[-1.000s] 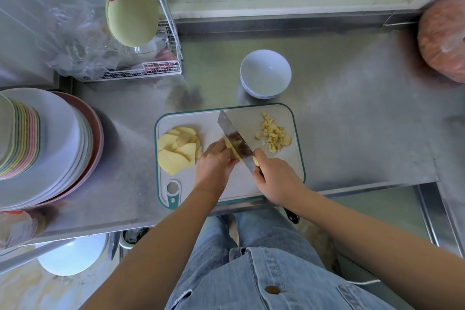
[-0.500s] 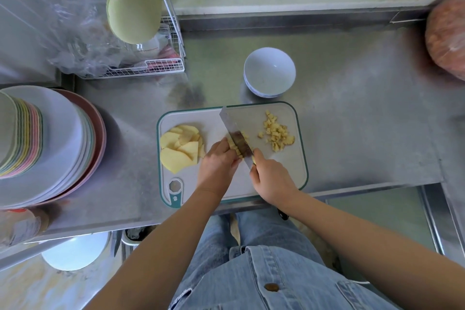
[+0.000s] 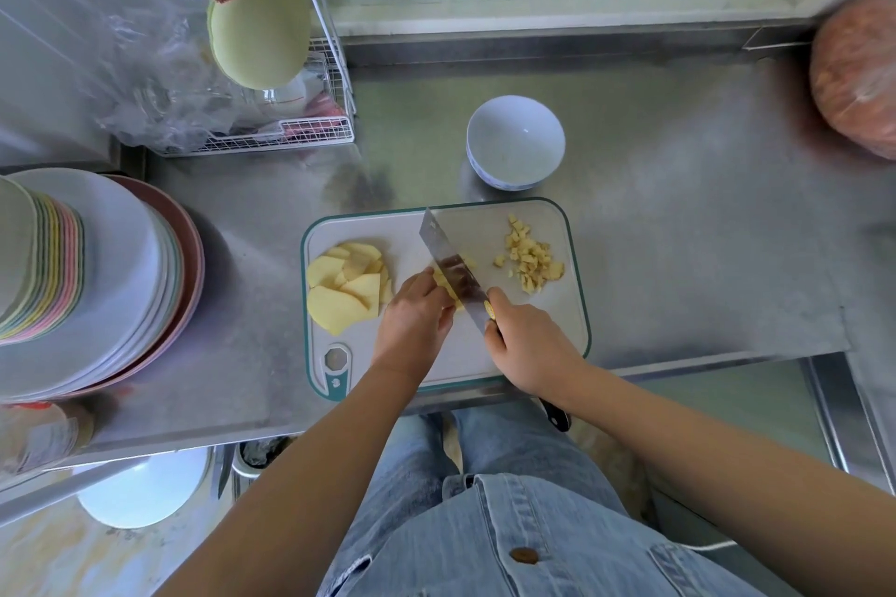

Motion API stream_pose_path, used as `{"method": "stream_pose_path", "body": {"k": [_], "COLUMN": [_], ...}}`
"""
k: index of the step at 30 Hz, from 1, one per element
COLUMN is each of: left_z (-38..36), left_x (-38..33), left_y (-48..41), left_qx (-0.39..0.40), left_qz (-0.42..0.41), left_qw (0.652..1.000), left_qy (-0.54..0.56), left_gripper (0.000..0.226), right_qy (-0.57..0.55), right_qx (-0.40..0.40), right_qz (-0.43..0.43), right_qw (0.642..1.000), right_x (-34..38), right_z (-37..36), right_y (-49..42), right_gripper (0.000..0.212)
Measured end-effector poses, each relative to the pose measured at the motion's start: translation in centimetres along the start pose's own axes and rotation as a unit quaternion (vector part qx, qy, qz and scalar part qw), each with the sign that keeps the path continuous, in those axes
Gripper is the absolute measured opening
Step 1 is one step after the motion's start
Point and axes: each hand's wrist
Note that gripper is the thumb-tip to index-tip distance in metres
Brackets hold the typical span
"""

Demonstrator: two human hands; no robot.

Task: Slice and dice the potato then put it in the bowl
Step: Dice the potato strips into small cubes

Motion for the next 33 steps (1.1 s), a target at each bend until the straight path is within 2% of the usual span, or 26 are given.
{"method": "stream_pose_path", "body": {"k": [9,14,21,24,28,33], "left_z": [0.0,0.2,1.2,1.0,0.8,0.9], "left_x": [0.0,0.2,-0.2,-0.2,0.0,-0.3], "left_y": [-0.3,-0.4,-0.3,-0.2,-0.1,-0.2], "left_qx": [0.004,0.013,0.006,0.007,0.012,0.006], "left_qz": [-0.001,0.003,0.002,0.023,0.050,0.044], "left_qw": [1.000,1.000,1.000,0.999,0.998,0.999], "left_qy": [-0.001,-0.004,-0.019,-0.022,-0.023,-0.020], "left_gripper": [0.016,0.012,0.018,0.023,0.021,0.021], "right_qy": [0.001,0.001,-0.047,-0.046,-0.011,-0.007], "right_qx": [0.012,-0.017,-0.042,-0.037,-0.005,0.008], "right_qz": [-0.027,-0.033,-0.018,0.006,0.007,-0.002], "right_qw": [1.000,0.999,0.998,0.998,1.000,1.000], "right_x": [0.5,0.4,-0.2,0.1,0.6,0.8], "right_z": [-1.4,-2.2,-1.1,-0.3,0.0,-0.4], "right_y": [-0.7,-0.4,0.1,0.4,0.3,0.1], "right_gripper": [0.024,0.033,0.020,0.005,0.004,0.004]}}
Point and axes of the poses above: each hand's wrist, its own y-axis away from the middle knuckle, its own z-axis out of the back of the hand, x = y × z
